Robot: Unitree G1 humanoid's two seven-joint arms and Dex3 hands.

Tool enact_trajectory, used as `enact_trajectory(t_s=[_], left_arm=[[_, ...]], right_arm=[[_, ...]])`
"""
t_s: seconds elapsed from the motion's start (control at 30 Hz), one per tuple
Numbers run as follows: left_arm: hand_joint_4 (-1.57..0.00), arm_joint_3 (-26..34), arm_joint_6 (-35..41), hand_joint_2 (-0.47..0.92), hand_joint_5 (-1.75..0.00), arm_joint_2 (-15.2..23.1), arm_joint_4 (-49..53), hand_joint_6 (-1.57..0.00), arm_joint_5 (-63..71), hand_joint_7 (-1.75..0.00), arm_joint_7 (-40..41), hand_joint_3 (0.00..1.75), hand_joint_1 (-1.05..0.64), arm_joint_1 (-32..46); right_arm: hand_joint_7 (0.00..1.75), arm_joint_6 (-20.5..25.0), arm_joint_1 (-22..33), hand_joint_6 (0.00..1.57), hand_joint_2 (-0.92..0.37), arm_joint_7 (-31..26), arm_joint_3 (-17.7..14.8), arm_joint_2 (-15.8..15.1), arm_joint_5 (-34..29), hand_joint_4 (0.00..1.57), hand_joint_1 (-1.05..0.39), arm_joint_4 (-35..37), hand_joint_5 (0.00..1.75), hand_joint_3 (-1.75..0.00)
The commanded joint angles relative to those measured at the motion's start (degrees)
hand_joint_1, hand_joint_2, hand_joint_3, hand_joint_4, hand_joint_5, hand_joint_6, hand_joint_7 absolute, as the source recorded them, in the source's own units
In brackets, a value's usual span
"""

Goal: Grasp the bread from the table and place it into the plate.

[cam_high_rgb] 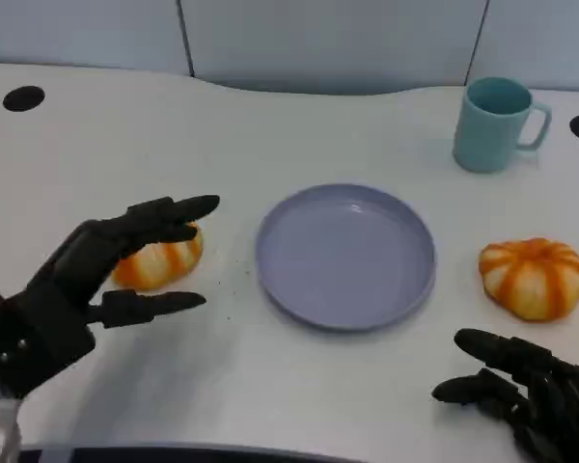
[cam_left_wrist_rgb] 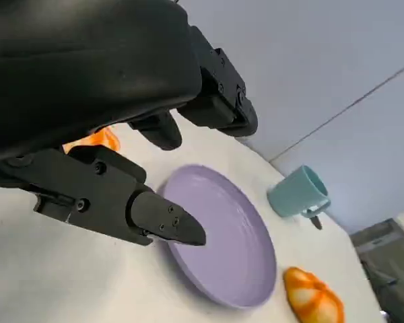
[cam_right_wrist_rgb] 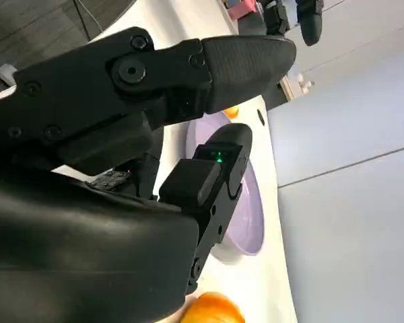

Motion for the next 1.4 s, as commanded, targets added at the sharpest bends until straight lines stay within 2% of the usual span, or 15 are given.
enact_trajectory(t_s=[0.03, 0.13, 0.27, 0.4, 0.6, 0.73, 1.03, 1.4], left_arm=[[-0.12, -2.0, -4.2, 0.85, -0.68, 3.9, 0.9, -0.41, 6.2, 0.00, 4.4, 0.01, -0.23, -2.4], [-0.13, -3.5, -3.5, 0.87, -0.66, 6.4, -1.0, -0.41, 12.9, 0.00, 8.2, 0.01, -0.34, -3.0], [-0.17, -5.2, -1.9, 0.86, -0.53, 8.6, -3.4, -0.41, 19.9, 0.00, 12.9, 0.00, -0.37, -3.9], [-0.20, -7.2, 2.9, 0.86, -0.42, 10.3, -7.7, -0.38, 27.7, 0.00, 16.2, 0.00, -0.39, -4.5], [-0.20, -10.4, 13.3, 0.81, -0.30, 10.7, -13.6, -0.34, 36.6, 0.00, 16.8, 0.00, -0.38, -5.1], [-0.19, -12.9, 20.3, 0.80, -0.26, 9.9, -15.1, -0.31, 39.5, 0.00, 14.3, 0.00, -0.35, -6.5], [-0.20, -18.8, 29.0, 0.80, -0.25, 8.8, -9.0, -0.30, 41.4, 0.00, 12.2, 0.00, -0.33, -11.9], [-0.16, -24.5, 36.7, 0.81, -0.19, 5.3, 6.2, -0.25, 39.6, -0.01, 6.9, 0.00, -0.42, -21.8]], right_arm=[[0.01, 1.2, 0.8, 0.94, -0.92, -0.6, -0.2, -0.1, 0.0, 0.60, -0.74, 0.9, 0.88, -0.28], [0.01, 1.0, 0.9, 0.94, -0.92, -0.9, -0.1, -0.2, -0.2, 0.61, -0.75, 0.7, 0.87, -0.28], [0.01, 1.1, 0.9, 0.93, -0.92, -0.4, -0.1, -0.1, 0.1, 0.61, -0.73, 0.7, 0.87, -0.29], [0.00, 0.3, 0.9, 0.93, -0.92, -0.5, 0.0, -0.1, -0.3, 0.62, -0.73, 1.0, 0.88, -0.32], [0.01, 0.6, 1.2, 0.94, -0.92, -1.2, 0.2, 0.1, -0.4, 0.63, -0.74, 0.2, 0.89, -0.30], [0.01, 0.8, 1.5, 0.94, -0.92, -1.6, 0.4, 0.1, -0.5, 0.63, -0.74, -0.4, 0.90, -0.30], [0.00, 0.2, 1.4, 0.93, -0.92, -1.0, 0.5, 0.0, -0.4, 0.62, -0.74, 0.1, 0.91, -0.31], [0.00, 0.2, 1.5, 0.92, -0.92, -0.7, 0.5, 0.1, -0.2, 0.60, -0.74, -0.1, 0.90, -0.31]])
